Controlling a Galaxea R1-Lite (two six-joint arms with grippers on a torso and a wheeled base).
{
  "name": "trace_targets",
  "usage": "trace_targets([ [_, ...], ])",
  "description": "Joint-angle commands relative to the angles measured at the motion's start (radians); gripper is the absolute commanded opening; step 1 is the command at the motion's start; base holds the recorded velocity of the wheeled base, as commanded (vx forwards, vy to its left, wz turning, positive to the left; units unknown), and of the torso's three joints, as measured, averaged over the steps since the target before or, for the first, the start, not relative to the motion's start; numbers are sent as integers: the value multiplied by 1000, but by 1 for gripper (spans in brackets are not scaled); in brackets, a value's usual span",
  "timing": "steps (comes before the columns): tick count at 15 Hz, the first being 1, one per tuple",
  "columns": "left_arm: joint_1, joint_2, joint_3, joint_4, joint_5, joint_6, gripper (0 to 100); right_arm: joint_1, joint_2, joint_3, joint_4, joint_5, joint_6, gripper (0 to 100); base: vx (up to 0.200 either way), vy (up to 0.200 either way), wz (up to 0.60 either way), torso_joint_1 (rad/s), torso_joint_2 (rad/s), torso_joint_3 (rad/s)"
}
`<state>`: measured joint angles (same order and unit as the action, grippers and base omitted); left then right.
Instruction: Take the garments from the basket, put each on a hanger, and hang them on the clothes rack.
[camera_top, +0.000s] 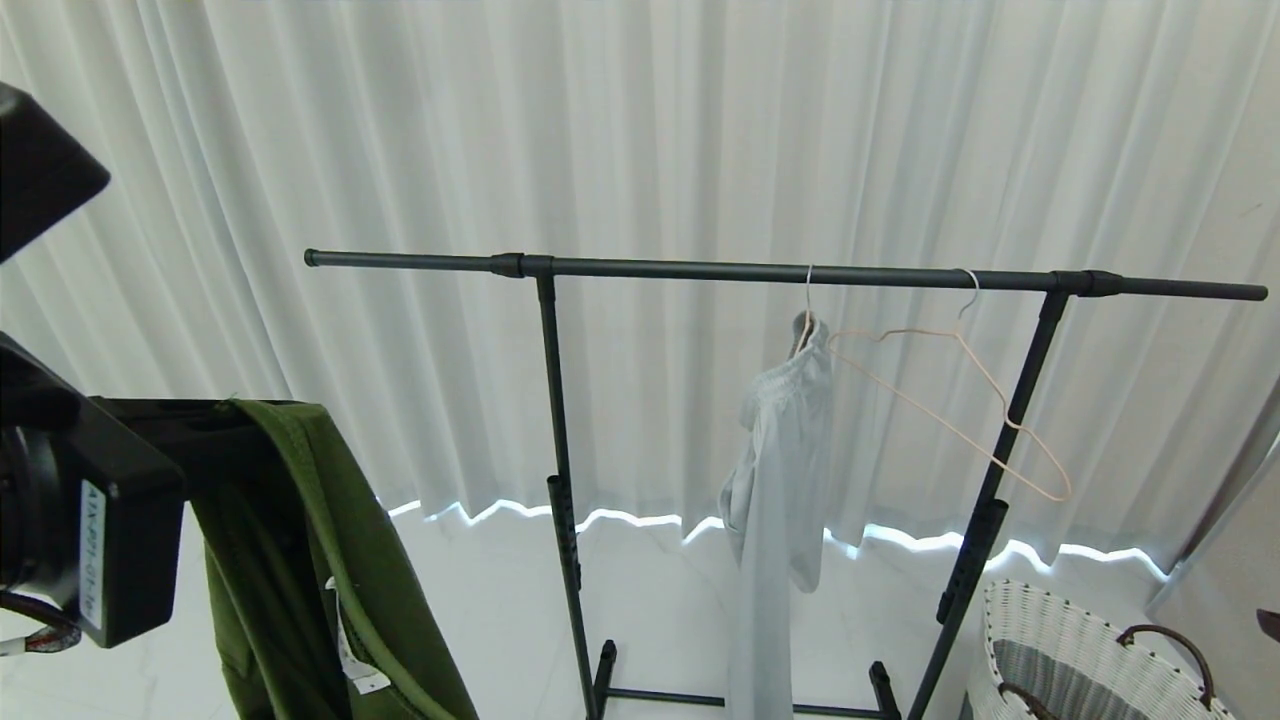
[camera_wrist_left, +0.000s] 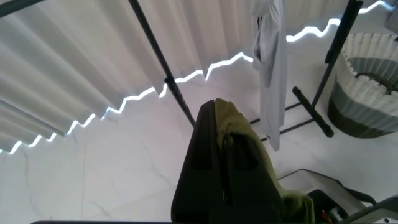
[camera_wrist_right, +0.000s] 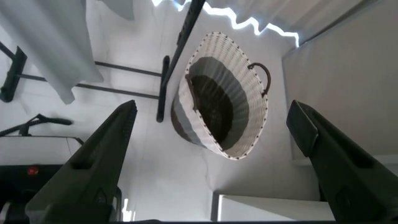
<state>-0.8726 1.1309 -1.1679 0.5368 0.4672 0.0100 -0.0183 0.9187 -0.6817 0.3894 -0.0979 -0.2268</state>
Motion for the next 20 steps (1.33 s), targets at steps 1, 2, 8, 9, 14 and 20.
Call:
trace_targets([
  [1,0,-2,-1,0,1,1,0,0,-6,-1,0,0,0,100,0,-200,0,7,-2,2],
  [2,0,-3,-1,0,-1,1,0,0,-9,1,2,0,-2,100,0,-200,0,-7,-2,-2],
  [8,0,-3,1,-3,1,-1,0,3,-9,2,0,3,-2,100,0,-200,0,6,4,2],
  [9,0,-2,5,-20,1,-2,0,6,-9,1,0,6,-2,100,0,0,0,0,0,0],
  [14,3,1,106,-202,1,5,0,31,-23,1,-1,106,0,100,0,0,0,0,0,0],
  [20,67,-2,120,-204,-4,53,0,46,-21,-2,-6,118,0,100,133,0,0,-2,-1,3],
])
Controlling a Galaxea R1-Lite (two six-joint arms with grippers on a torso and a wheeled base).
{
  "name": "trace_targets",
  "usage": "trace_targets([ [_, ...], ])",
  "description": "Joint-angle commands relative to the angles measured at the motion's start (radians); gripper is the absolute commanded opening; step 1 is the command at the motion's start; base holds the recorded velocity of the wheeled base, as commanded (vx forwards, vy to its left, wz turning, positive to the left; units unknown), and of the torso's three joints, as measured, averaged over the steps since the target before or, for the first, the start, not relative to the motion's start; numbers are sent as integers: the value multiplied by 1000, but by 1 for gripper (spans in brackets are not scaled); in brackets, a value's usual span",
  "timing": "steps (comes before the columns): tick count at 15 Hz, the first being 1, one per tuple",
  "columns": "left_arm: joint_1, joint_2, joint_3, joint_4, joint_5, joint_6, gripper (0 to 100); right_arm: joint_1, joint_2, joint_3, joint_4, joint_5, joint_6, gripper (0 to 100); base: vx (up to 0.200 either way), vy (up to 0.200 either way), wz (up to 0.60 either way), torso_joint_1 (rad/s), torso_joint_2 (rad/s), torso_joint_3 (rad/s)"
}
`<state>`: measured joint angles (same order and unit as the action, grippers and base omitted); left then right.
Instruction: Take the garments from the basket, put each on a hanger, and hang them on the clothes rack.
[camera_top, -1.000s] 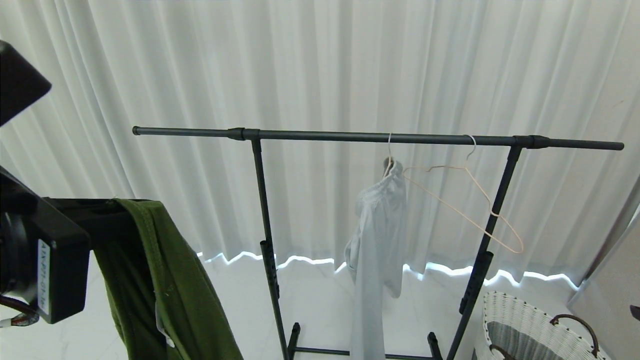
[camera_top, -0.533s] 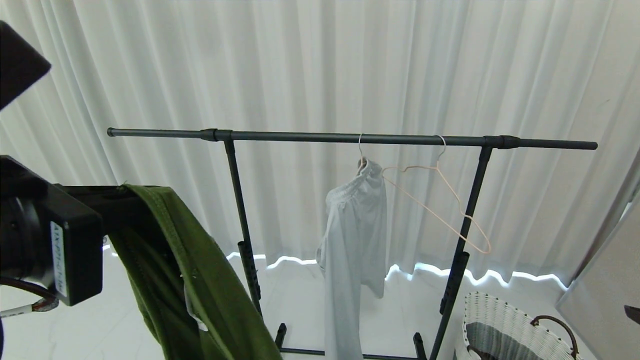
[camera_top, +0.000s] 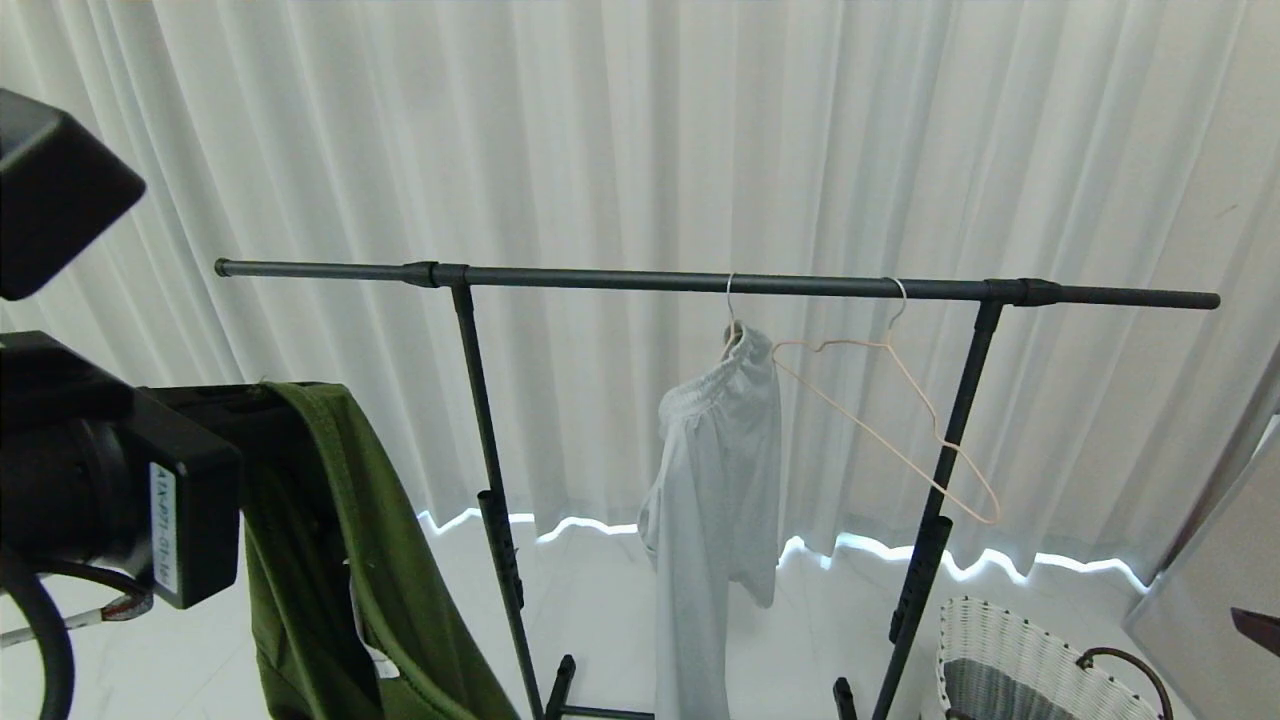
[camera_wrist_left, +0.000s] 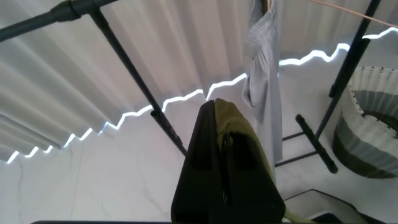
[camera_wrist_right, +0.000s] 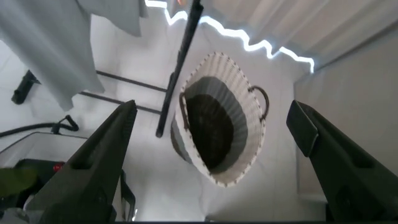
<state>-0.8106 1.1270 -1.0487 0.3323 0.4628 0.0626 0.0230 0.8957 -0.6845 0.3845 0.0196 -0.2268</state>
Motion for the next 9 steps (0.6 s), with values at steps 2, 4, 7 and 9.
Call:
trace_targets([
  [2,5,2,1,1,0,0,0,14,5,0,1,0,0,100,200,0,0,17,10,-2],
  [4,5,4,3,1,0,0,0,17,6,2,-1,0,0,100,200,0,0,5,5,2],
  [7,5,2,13,1,-1,0,0,25,8,8,-1,0,0,100,200,0,0,4,2,4],
  [9,4,-1,30,1,-1,0,0,26,8,13,-1,0,0,100,200,0,0,0,2,2],
])
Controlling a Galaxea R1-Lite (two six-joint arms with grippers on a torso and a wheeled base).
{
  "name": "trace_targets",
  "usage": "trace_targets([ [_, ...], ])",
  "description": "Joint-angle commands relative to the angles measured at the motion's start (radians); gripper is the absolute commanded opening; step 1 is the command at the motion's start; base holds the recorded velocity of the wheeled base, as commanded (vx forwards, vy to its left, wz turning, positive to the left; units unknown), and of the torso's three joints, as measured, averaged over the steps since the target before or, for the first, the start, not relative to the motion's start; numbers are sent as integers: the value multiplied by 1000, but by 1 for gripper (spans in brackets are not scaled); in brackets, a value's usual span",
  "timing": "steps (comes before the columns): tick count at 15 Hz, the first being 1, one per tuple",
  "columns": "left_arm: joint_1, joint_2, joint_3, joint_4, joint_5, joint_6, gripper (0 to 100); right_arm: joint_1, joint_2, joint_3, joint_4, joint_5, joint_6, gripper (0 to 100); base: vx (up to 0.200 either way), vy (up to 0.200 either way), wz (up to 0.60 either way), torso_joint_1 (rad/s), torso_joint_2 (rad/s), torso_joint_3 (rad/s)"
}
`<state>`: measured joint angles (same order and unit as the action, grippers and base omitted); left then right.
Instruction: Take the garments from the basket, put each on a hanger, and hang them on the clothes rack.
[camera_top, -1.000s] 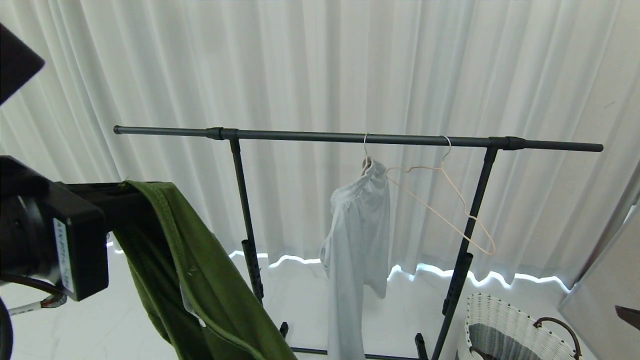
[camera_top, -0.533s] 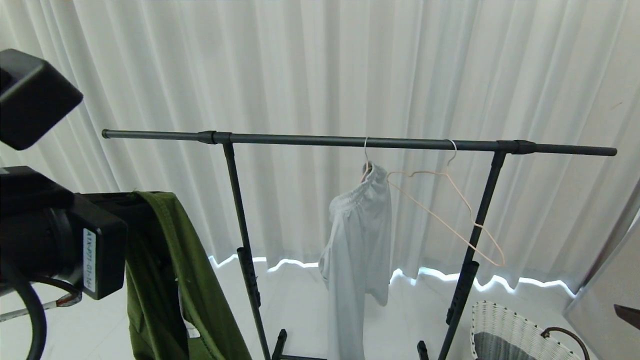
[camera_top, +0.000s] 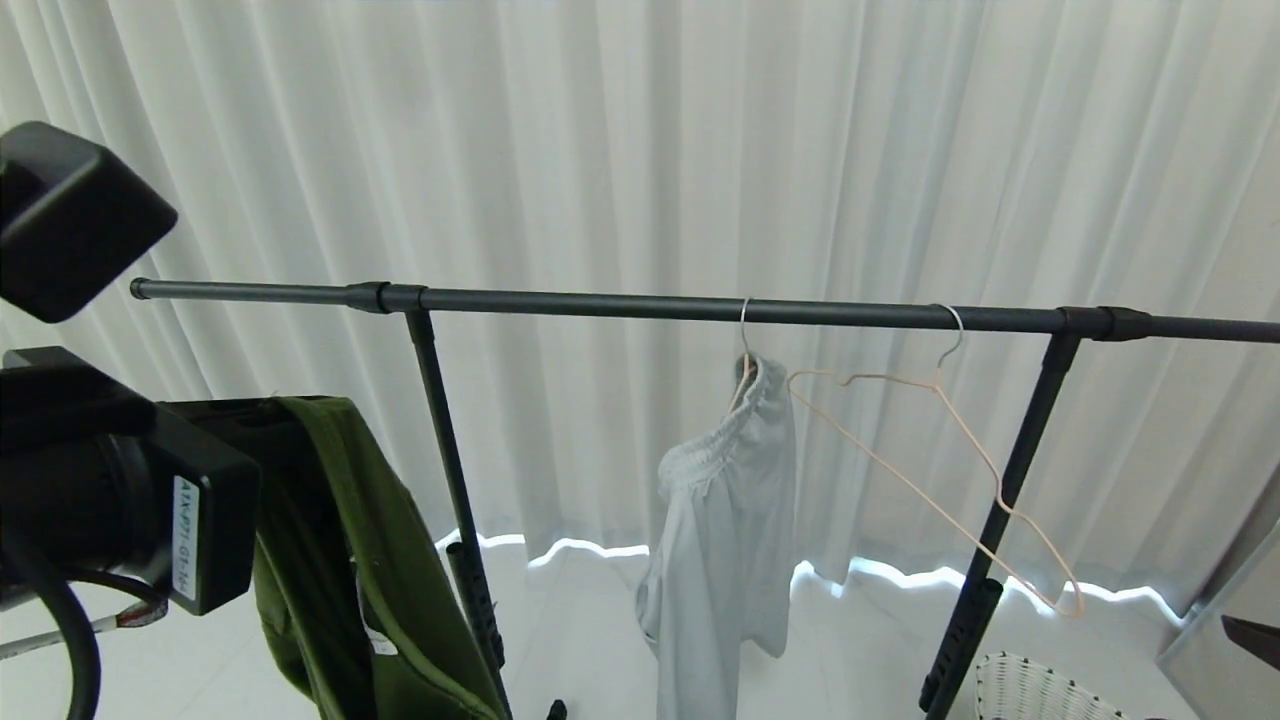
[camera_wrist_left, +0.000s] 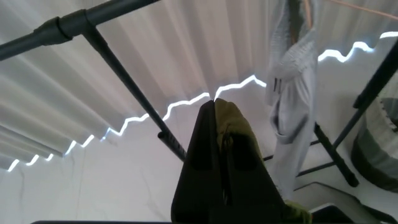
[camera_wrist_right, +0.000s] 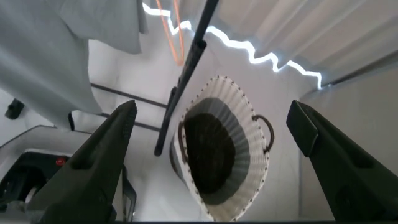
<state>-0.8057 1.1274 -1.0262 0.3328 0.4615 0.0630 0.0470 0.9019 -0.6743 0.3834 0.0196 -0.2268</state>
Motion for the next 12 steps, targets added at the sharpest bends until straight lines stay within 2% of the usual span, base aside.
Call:
trace_targets([
  [1,0,-3,11,0,0,0,0,5,3,2,0,0,0,100,200,0,0,2,2,2],
  [2,0,-3,21,-1,0,-2,0,8,12,9,-3,0,0,100,200,0,0,-2,7,2],
  [5,0,-14,74,-29,2,-2,0,19,40,13,-11,7,1,100,0,0,0,0,0,0],
  [7,2,-23,104,-32,3,0,0,30,66,16,-24,39,1,100,0,0,0,0,0,0],
  [10,16,-31,123,-31,0,0,0,60,193,70,-198,95,0,100,0,0,0,0,0,0],
  [12,19,-35,146,-31,2,3,0,62,318,70,-336,143,-2,100,0,0,0,0,0,0],
])
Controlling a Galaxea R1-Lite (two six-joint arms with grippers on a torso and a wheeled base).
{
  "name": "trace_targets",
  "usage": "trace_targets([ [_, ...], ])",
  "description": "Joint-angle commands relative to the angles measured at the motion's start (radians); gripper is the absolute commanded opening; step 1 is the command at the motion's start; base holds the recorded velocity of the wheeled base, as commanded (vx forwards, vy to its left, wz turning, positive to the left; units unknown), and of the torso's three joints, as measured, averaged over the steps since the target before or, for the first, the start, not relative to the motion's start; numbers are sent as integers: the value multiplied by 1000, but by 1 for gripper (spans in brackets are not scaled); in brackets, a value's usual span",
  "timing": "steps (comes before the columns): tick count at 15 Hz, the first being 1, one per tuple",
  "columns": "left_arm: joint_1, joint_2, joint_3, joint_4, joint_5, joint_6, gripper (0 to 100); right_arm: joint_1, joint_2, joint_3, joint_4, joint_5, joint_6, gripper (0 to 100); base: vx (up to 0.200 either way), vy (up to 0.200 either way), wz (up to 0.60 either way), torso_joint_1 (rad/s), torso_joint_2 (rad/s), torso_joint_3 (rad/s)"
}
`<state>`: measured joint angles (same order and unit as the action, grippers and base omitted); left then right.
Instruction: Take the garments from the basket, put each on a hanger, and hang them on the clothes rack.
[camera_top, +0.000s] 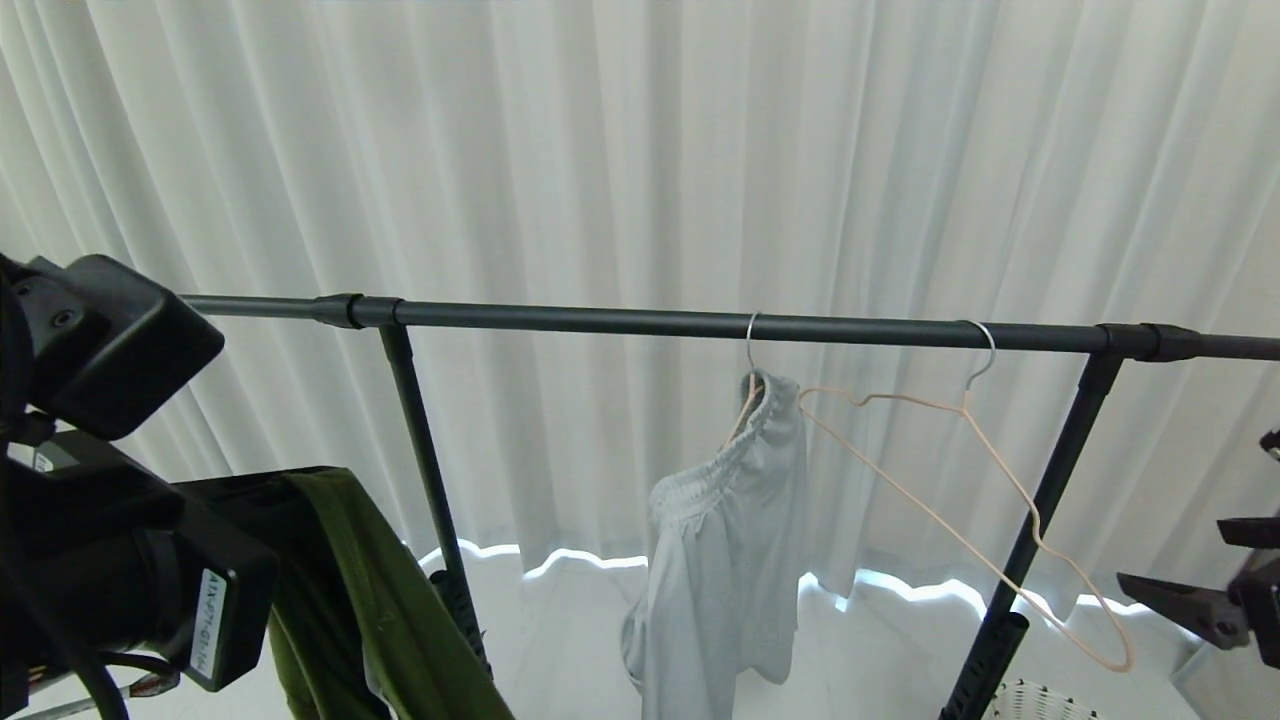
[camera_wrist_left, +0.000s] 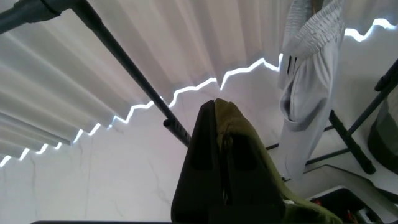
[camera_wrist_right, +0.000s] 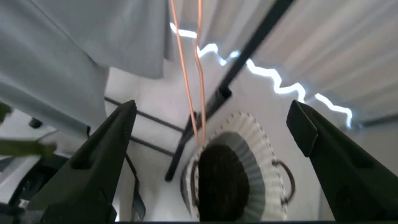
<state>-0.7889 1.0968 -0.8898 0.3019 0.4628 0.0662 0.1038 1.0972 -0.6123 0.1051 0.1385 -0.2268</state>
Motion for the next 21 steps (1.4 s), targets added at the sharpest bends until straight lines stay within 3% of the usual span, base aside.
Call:
trace_targets([
  [1,2,-5,11,0,0,0,0,7,136,6,-71,29,-2,100,0,0,0,0,0,0],
  [2,2,-8,15,0,2,-2,0,23,236,-10,-151,47,-2,100,0,0,0,0,0,0],
  [4,2,-11,14,0,0,-2,0,30,339,-37,-200,61,-2,100,0,0,0,0,0,0],
  [10,-1,-29,6,0,5,1,0,40,556,-132,-219,81,1,100,0,0,0,0,0,0],
  [21,-1,-54,5,0,7,35,0,36,625,-129,-277,81,6,100,0,0,0,0,0,0],
])
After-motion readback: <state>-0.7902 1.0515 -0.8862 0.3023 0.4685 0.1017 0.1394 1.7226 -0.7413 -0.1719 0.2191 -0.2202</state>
